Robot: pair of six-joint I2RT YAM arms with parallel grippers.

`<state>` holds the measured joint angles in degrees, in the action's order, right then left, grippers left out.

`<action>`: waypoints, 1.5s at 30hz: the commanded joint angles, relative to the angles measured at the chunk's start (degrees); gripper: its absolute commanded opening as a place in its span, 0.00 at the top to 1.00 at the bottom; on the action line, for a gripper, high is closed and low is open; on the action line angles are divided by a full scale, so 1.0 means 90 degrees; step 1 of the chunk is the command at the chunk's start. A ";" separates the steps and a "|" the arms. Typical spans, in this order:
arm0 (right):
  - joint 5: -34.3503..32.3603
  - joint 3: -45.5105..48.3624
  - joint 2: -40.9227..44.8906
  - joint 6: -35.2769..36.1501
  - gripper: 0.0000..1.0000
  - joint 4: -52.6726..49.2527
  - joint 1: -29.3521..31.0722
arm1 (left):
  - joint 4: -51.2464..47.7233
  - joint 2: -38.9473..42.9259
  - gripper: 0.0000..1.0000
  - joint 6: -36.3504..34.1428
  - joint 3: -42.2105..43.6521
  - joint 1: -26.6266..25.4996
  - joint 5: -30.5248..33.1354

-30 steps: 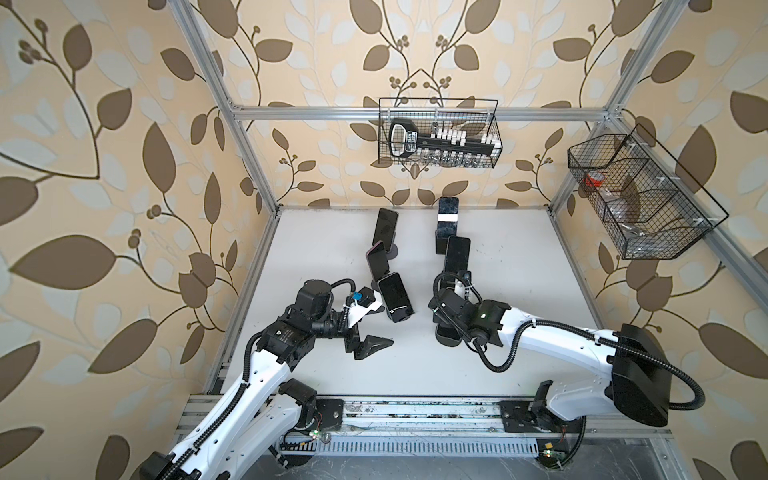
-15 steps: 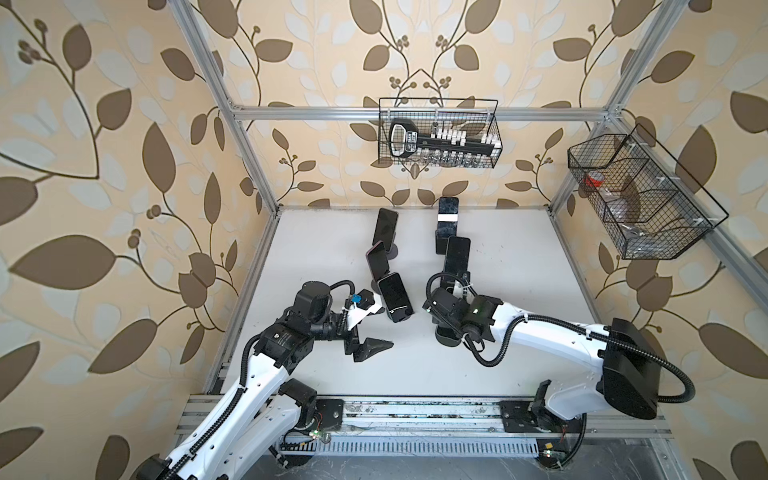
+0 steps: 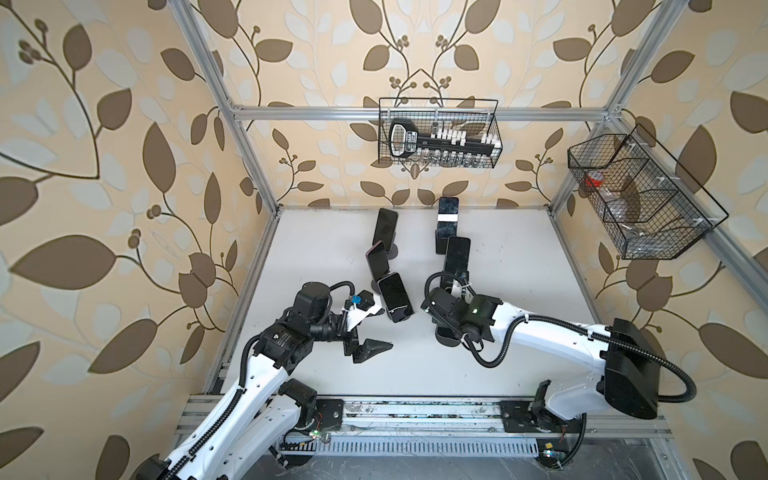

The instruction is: Remove the phone from the phone stand

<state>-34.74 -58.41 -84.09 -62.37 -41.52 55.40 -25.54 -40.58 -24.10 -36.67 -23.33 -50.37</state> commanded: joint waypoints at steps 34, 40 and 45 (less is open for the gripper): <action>-0.0125 0.0249 0.0293 0.0212 0.31 0.0355 0.0021 | -0.0034 0.0065 0.07 -0.0215 -0.0243 -0.0161 0.0214; -0.0265 0.0267 0.0460 0.0484 0.33 0.0411 0.0020 | -0.0040 0.0027 0.07 -0.0218 -0.0246 -0.0180 0.0225; -0.0308 0.0325 0.0665 0.0673 0.36 0.0477 0.0026 | -0.0047 0.0008 0.07 -0.0222 -0.0242 -0.0181 0.0244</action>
<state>-35.57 -56.58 -80.34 -57.82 -38.26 55.37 -26.00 -40.29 -25.17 -36.67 -24.45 -48.10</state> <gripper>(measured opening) 0.724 0.932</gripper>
